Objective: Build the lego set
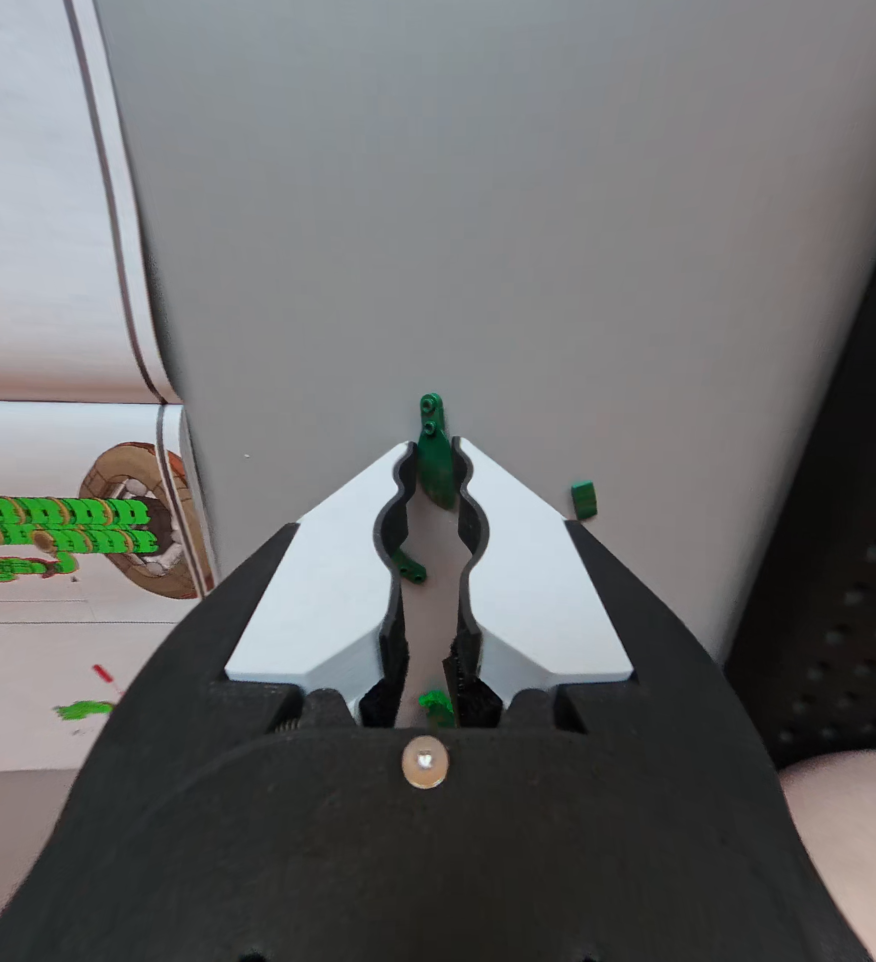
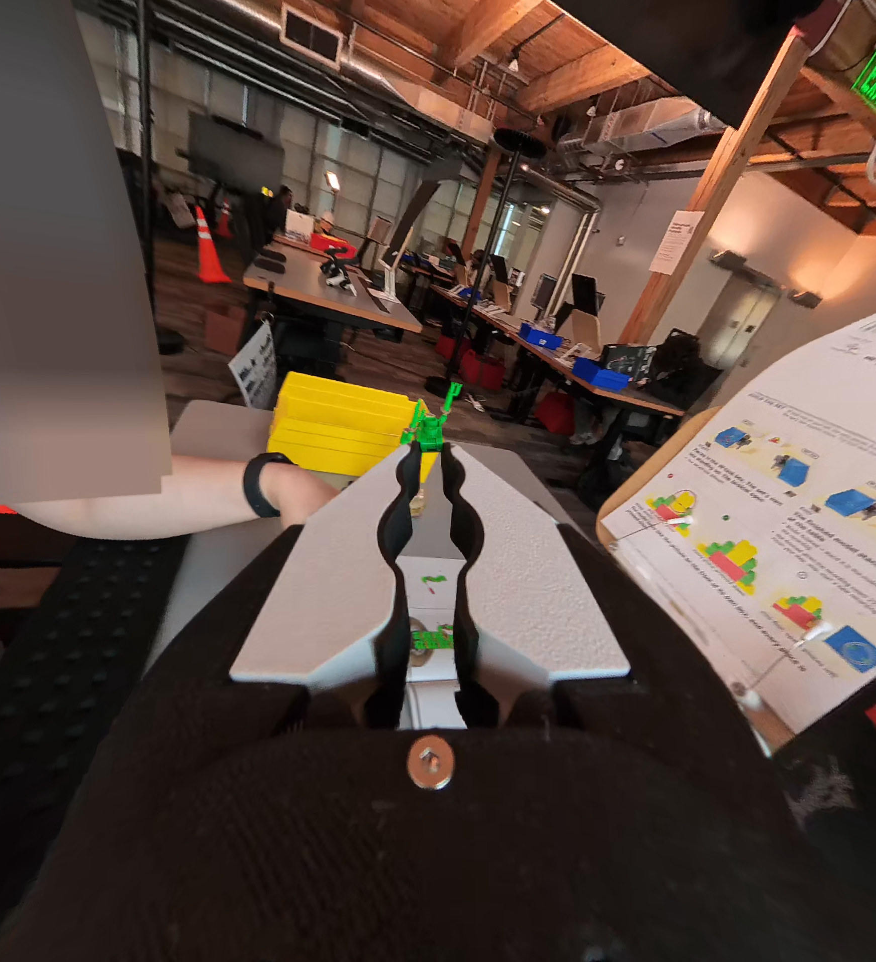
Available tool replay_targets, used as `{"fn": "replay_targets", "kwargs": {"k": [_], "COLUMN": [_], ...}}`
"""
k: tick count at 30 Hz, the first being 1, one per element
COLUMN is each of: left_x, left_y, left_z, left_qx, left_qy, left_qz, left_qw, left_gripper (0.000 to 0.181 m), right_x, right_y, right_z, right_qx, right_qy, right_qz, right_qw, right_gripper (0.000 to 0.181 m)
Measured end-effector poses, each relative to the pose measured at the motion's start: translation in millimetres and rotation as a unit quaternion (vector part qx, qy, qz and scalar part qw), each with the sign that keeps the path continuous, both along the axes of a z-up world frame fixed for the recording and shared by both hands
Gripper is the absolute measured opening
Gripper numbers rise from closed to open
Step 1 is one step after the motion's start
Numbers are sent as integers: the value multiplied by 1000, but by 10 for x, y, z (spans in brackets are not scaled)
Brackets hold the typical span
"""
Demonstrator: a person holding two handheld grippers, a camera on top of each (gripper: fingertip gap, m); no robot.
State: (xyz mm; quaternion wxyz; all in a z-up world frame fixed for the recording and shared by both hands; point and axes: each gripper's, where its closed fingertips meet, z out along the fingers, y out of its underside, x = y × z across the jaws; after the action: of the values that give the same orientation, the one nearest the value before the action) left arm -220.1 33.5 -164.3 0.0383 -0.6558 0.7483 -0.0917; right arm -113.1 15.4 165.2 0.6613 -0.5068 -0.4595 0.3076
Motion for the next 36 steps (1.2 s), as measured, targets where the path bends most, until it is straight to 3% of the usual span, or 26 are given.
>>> {"fn": "replay_targets", "kwargs": {"k": [3, 8, 13, 18, 23, 36], "left_x": [6, 42, 17, 37, 33, 73], "left_y": [34, 176, 180, -74, -26, -23], "left_z": [184, 920, 1486, 1843, 1879, 1565], "left_qx": [-45, -101, -47, -78, -100, -91], "left_qy": [-59, -246, -364, -423, -416, -340], "left_qz": [31, 83, 50, 2, 42, 50], "left_qw": [997, 961, 929, 903, 903, 935], "left_gripper": [11, 11, 11, 11, 11, 11], "right_x": [31, -77, -405, -779, -918, -993], "right_y": [88, 193, 266, 200, 151, 179], "right_z": [-166, -608, -1111, -1321, -1332, -1620], "right_qx": [-55, -150, -198, -256, -308, -417], "right_qy": [-15, -82, -177, -194, -171, -203], "right_qz": [10, 44, 85, 167, 209, 196], "right_qw": [998, 984, 960, 932, 913, 864], "right_gripper": [6, 6, 6, 6, 6, 6]}}
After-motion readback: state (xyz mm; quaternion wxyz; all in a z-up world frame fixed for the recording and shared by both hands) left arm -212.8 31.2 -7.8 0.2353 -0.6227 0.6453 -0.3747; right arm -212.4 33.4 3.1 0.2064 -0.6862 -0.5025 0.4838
